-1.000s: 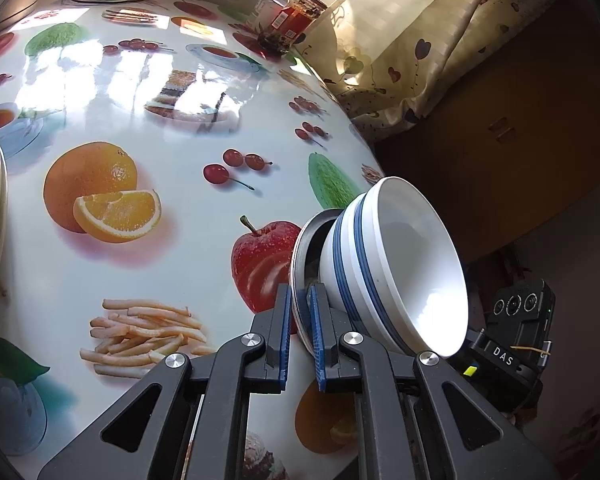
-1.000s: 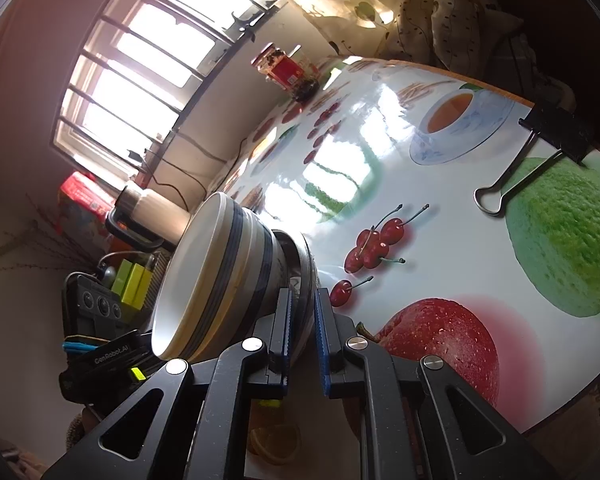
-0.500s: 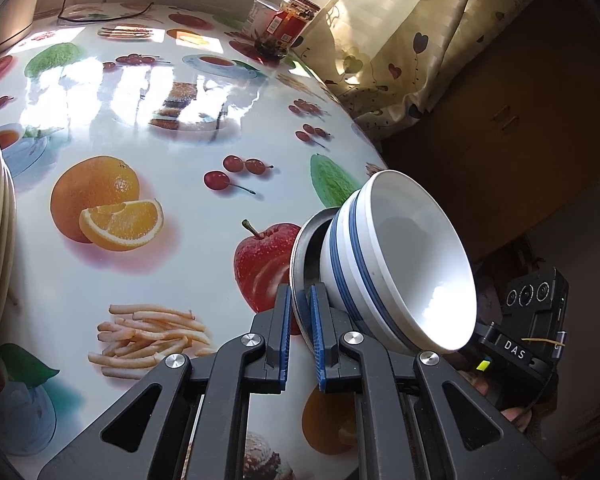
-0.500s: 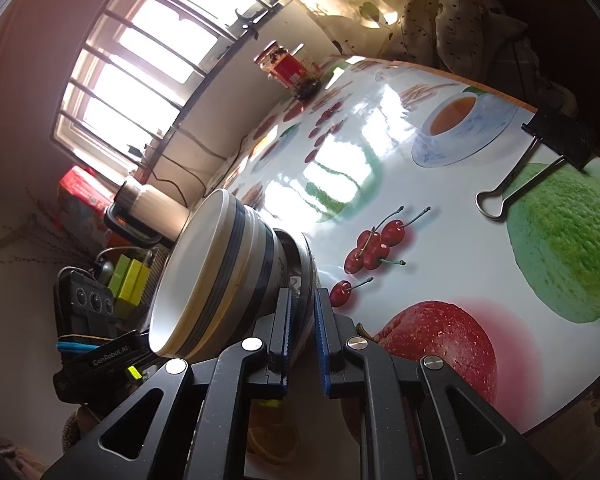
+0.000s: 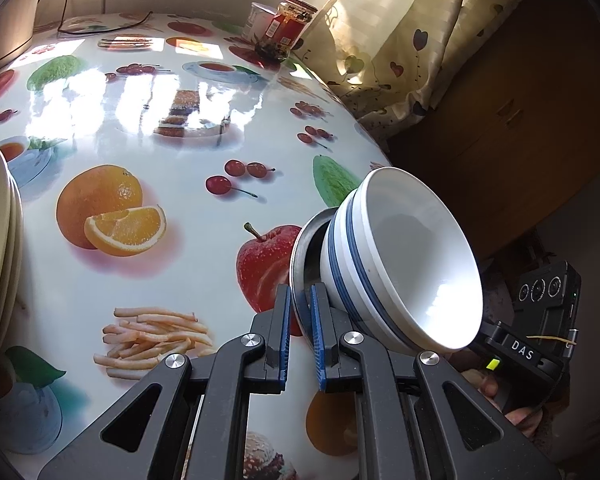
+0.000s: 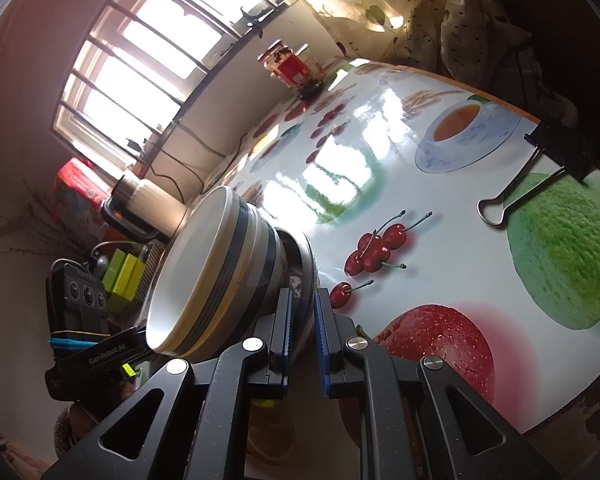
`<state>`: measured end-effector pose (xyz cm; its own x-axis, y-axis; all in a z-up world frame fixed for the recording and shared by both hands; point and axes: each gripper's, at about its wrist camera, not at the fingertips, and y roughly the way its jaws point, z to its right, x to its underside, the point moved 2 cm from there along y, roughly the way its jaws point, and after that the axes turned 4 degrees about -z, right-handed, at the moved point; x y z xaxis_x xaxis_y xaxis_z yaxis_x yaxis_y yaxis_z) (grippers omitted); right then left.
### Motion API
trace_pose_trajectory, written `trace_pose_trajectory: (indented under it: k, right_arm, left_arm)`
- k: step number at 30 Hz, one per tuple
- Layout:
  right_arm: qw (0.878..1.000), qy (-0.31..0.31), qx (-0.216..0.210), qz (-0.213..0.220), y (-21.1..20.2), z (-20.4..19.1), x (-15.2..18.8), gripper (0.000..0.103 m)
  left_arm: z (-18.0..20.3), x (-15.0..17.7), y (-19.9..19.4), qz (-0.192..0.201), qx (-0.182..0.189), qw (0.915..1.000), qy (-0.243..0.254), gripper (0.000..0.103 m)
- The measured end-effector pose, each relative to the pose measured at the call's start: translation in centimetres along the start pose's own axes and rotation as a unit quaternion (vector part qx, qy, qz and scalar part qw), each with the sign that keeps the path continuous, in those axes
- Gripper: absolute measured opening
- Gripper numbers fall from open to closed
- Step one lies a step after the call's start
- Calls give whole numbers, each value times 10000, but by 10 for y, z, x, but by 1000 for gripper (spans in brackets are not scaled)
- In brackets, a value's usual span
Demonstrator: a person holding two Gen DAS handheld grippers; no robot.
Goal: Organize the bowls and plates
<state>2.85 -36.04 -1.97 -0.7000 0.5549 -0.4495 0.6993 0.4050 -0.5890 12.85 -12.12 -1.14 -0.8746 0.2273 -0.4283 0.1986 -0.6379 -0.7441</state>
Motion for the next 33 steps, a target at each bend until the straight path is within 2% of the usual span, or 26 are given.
trace_pose_trajectory:
  k: [33]
  right_arm:
    - [9999, -131, 8, -88, 6, -17, -10, 12]
  left_arm:
    - [-5, -1, -18, 181, -109, 9997, -157, 10]
